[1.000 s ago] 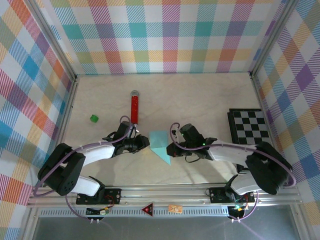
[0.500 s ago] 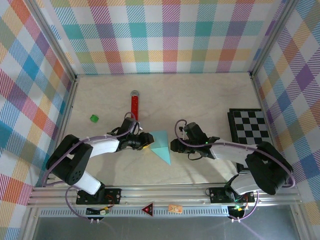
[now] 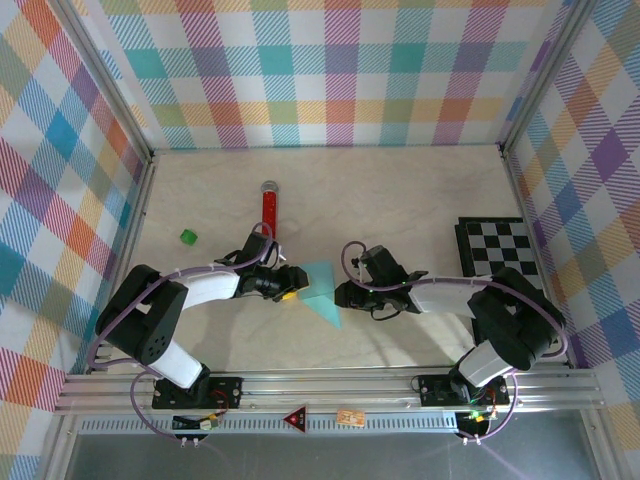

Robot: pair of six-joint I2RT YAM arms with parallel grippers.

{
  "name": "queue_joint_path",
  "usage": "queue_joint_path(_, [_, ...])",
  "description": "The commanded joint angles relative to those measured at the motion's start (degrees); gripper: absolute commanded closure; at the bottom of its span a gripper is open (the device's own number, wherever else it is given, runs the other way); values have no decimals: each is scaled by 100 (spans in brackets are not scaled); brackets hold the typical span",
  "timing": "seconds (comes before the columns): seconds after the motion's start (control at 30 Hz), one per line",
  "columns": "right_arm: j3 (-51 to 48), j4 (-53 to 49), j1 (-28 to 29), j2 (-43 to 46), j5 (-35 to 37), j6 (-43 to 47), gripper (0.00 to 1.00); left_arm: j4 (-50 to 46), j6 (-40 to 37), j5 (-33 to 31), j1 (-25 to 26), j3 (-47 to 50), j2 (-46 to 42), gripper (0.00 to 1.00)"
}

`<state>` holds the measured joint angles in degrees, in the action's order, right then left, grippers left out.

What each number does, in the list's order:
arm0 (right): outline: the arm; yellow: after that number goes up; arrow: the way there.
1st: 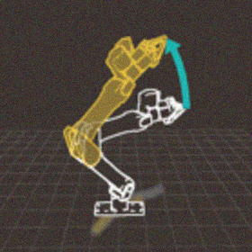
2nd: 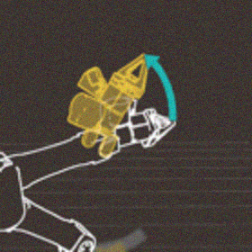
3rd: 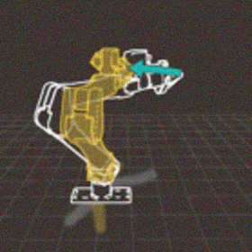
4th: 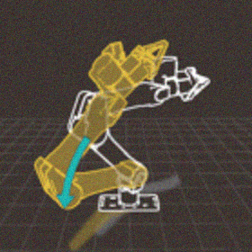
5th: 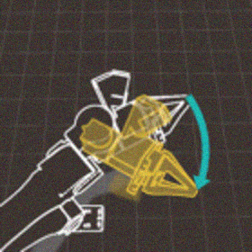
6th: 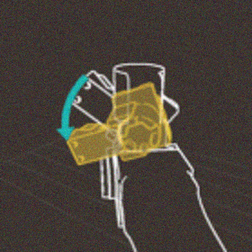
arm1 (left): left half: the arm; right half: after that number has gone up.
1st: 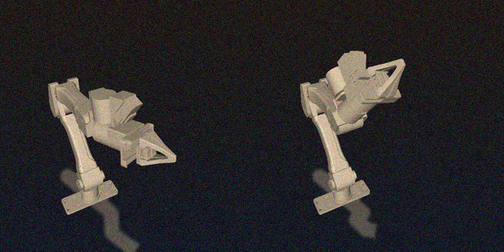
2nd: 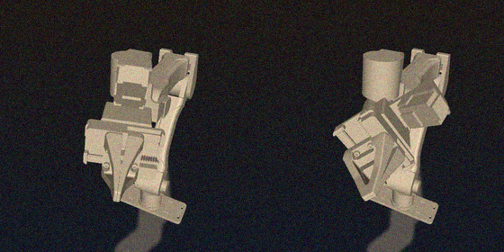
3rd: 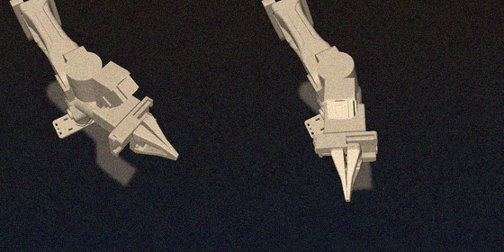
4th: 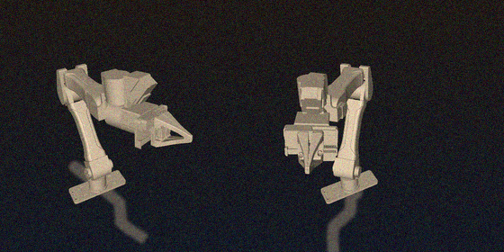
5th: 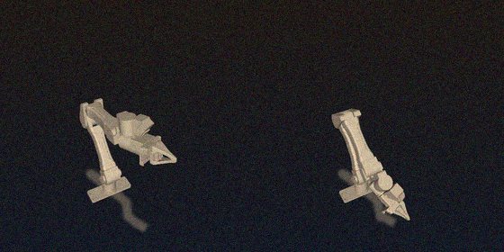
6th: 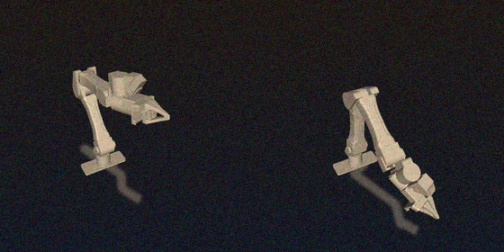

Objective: Fold a paper plane with a square sheet of paper (pick it up from the middle)

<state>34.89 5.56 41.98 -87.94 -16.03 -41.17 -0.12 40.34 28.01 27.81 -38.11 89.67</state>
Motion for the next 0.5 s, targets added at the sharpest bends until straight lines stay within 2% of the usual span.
queue_joint_path(0.0, [155, 136, -40, -82, -124, 43, 58, -110, -136, 206, -48, -95, 15, 53])
queue_joint_path(0.13, [72, 35, -40, 77, 118, 21, 58, -107, -110, 239, -48, -134, 91, 53])
queue_joint_path(0.33, [-191, -102, -40, 662, 547, 29, 56, -318, -170, -87, -48, -150, -127, 52])
queue_joint_path(0.4, [-284, 58, -41, 831, 457, 81, 53, -374, -176, -252, -48, -121, -244, 52])
queue_joint_path(0.47, [-343, 423, -41, 860, -7, 232, 51, -430, -184, -343, -48, -126, -308, 51])
